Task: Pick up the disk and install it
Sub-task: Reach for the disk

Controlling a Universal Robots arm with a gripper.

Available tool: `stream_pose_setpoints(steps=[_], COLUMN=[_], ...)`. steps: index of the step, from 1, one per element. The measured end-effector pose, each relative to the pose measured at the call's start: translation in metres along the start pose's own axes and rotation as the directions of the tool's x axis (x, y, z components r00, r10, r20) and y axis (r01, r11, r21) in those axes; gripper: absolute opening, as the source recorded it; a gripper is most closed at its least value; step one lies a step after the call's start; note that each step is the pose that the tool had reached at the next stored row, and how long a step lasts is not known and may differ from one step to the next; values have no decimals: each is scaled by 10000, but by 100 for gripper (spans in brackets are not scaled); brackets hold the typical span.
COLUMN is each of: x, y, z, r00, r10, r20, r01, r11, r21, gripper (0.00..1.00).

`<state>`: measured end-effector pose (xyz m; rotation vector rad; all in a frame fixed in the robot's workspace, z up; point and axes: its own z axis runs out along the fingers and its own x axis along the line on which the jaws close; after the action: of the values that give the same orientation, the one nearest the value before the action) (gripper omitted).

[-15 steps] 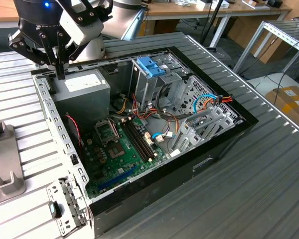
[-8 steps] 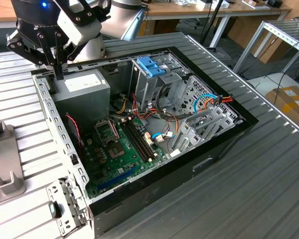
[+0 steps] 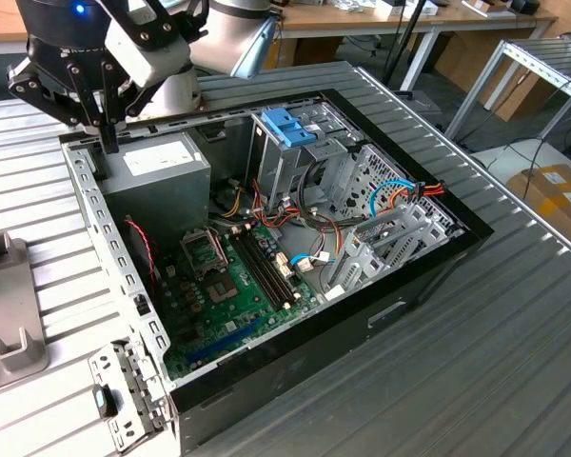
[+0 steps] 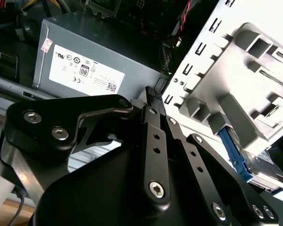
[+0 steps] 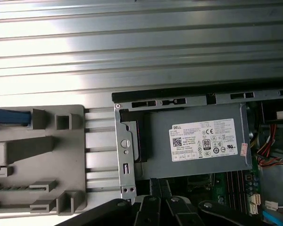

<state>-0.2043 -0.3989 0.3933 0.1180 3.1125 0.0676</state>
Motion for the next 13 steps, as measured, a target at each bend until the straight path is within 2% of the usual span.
stream_pose_setpoints(steps=[13], x=[64], y=[-5], z=[-2], r00=[10000], r10=[0], r20=[0], r01=[0], r11=[10000], r21=[0], gripper=[10])
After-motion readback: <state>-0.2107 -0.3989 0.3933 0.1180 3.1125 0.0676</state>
